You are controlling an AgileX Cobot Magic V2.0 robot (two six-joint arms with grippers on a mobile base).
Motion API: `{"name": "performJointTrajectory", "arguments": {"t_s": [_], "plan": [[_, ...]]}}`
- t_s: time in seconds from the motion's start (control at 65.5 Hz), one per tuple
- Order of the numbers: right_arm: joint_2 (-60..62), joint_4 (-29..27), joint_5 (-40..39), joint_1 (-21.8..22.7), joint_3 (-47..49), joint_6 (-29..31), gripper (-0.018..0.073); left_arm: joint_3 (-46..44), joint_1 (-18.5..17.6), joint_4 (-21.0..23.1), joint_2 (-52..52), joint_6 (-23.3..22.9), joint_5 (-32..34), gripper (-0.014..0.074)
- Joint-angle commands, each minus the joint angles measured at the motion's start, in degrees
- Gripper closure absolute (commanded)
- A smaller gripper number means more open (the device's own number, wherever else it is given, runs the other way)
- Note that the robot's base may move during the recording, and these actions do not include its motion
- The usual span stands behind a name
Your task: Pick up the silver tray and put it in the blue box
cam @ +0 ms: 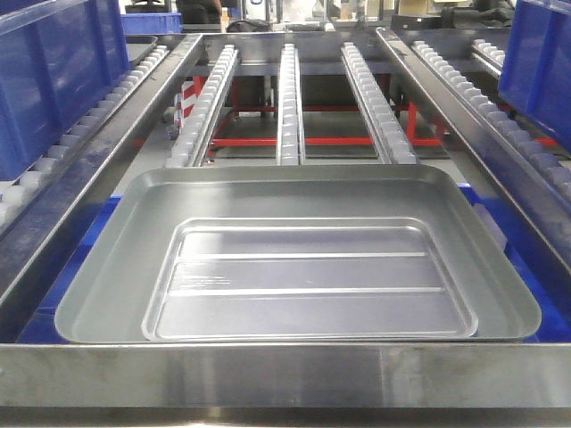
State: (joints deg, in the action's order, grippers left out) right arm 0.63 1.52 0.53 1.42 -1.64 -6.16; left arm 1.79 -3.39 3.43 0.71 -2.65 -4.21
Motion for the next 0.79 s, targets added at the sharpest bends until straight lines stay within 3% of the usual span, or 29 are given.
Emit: {"name": "performJointTrajectory", "arguments": {"t_s": [0.0, 0.779], "plan": [[1.18, -0.07, -4.82, 0.10, 1.06, 0.61, 0.0510, 0.98, -0.19, 0.55, 0.54, -0.02, 4.89, 0.0605], [1.18, -0.07, -5.83, 0.10, 1.06, 0.61, 0.0510, 0.53, -0.19, 0.93, 0.54, -0.29, 5.62, 0.0605]]}}
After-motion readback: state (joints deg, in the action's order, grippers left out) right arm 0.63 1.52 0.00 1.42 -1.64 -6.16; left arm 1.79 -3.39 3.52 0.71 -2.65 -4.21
